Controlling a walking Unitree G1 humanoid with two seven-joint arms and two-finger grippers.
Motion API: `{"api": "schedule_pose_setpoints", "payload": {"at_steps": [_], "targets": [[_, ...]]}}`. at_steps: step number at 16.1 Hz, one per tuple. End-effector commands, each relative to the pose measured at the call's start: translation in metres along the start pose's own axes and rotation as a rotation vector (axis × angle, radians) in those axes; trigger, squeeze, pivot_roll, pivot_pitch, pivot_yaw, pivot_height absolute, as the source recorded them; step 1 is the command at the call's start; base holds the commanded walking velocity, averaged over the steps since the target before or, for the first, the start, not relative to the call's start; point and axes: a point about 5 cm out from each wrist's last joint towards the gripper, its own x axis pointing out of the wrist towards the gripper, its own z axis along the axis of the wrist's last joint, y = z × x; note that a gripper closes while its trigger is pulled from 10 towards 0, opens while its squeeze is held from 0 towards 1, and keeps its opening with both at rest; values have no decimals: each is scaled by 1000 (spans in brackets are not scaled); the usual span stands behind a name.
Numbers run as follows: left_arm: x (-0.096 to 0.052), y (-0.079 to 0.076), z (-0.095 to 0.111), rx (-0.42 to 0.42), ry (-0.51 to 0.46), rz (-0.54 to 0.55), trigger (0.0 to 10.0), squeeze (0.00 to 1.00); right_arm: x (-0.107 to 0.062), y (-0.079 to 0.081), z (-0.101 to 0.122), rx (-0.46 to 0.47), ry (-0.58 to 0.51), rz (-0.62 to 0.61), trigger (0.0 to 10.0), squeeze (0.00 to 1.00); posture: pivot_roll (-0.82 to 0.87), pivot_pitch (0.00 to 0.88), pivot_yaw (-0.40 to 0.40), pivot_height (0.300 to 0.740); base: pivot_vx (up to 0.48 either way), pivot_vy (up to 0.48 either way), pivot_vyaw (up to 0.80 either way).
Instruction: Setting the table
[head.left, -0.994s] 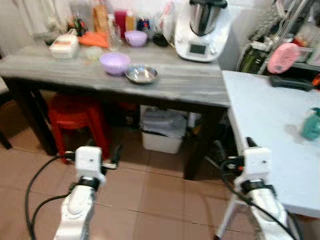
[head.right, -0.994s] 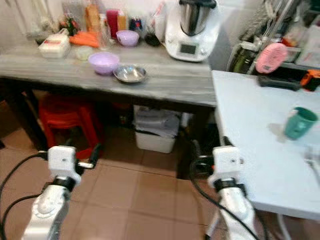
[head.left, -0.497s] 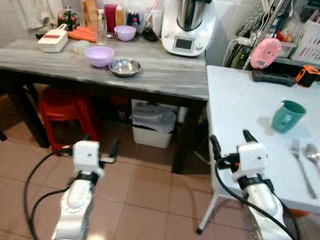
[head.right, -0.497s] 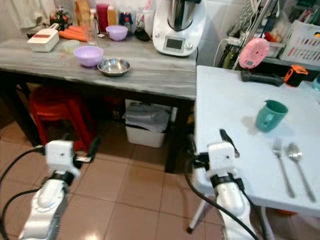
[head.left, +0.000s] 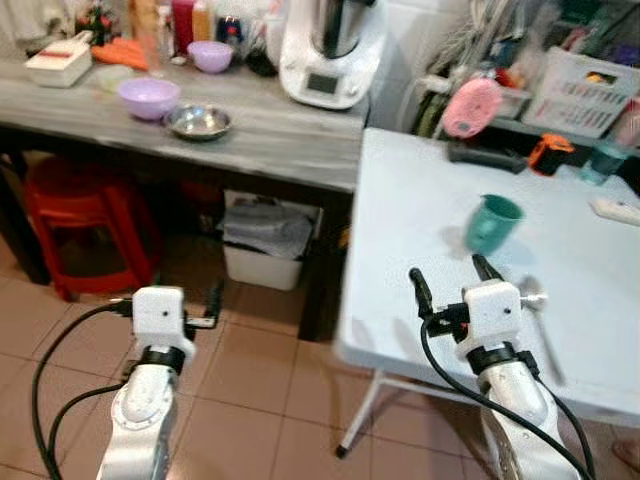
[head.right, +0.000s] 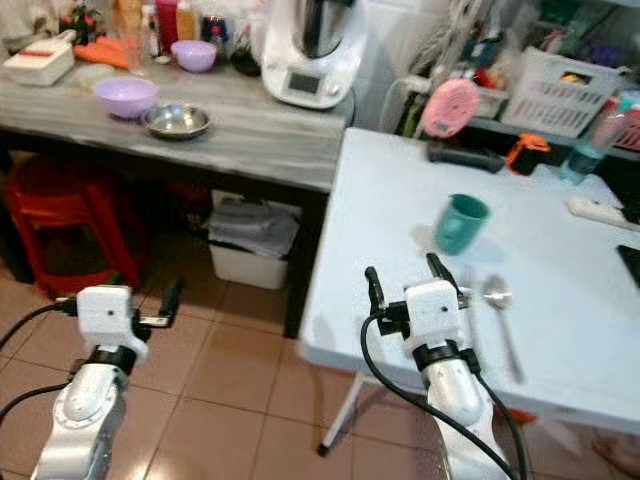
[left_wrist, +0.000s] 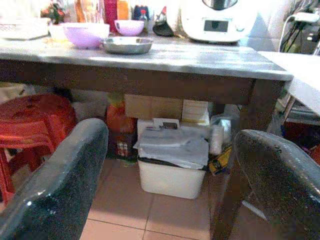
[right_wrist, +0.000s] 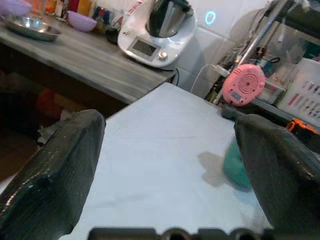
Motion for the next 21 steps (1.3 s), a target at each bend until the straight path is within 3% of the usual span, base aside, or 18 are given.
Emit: {"api": "schedule_pose_setpoints", "payload": {"at_steps": [1,5,9,15,21], "targets": [[3,-11,2,-12,-10,-34,10000,0,-1,-6,-2,-8,9,-18,10000,0,32,0,-88,740,0,-319,0],[10,-5,8,42,-3,-103,10000,0,-6,3,-11,49,25,-98,10000,0,29,0,16,740,0,-140,0],[16,-8,12,28,-3,-138,10000,0,-5,7,-13,74,24,-135,10000,0,24,0,60,740,0,0,0],[17,-15,12,18,-3,-149,10000,0,-2,6,-10,114,18,-135,10000,0,20,0,39,740,0,0,0],[15,-18,10,-3,1,-132,10000,0,0,4,-11,105,21,-110,10000,0,20,0,17,740,0,0,-680]]}}
